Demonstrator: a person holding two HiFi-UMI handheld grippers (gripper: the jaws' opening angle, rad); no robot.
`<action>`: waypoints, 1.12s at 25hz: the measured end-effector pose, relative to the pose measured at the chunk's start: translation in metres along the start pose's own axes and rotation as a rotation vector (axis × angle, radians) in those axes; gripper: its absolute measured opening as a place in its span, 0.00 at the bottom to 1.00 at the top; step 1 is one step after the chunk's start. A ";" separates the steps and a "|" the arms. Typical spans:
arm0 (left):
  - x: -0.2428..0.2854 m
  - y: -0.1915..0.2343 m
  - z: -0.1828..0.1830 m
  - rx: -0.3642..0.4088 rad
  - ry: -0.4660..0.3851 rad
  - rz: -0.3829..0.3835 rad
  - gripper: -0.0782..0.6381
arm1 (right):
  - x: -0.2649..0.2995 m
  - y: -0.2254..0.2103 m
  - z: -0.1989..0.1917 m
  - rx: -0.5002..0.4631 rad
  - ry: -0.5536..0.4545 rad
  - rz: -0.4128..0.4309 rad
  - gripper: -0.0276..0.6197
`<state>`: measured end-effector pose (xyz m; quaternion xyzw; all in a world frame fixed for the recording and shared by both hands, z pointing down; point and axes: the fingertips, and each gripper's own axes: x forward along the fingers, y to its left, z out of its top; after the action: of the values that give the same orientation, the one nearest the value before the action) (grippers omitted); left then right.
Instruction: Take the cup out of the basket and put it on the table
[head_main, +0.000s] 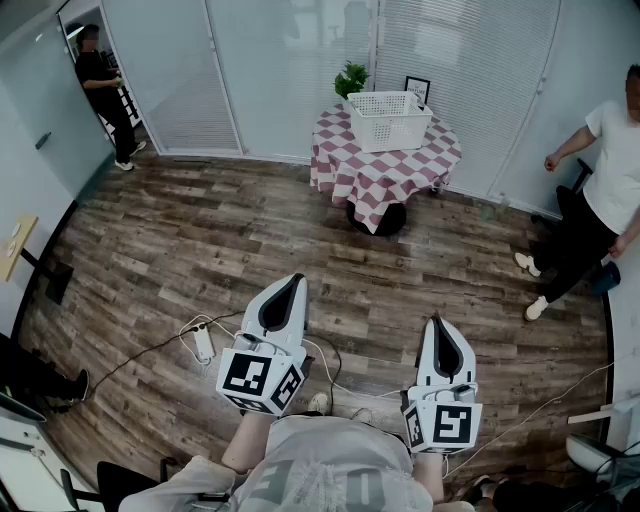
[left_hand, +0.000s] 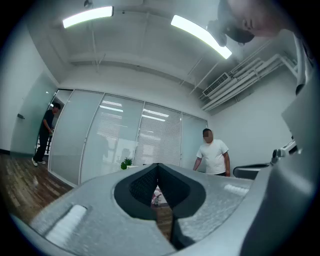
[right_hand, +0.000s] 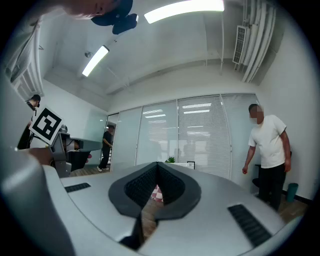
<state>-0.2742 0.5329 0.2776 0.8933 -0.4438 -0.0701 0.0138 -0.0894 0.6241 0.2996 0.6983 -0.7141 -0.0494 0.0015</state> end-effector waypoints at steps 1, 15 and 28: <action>-0.001 0.001 0.002 0.002 -0.003 0.001 0.12 | -0.001 0.001 0.002 0.001 -0.003 0.004 0.06; 0.011 -0.028 0.009 0.014 -0.053 -0.023 0.12 | -0.009 -0.015 0.009 0.073 -0.024 0.074 0.06; 0.016 -0.075 -0.007 0.052 -0.059 0.013 0.12 | -0.015 -0.053 -0.008 0.253 -0.030 0.237 0.06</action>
<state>-0.2039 0.5655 0.2761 0.8879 -0.4516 -0.0851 -0.0219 -0.0357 0.6370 0.3052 0.6030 -0.7919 0.0310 -0.0914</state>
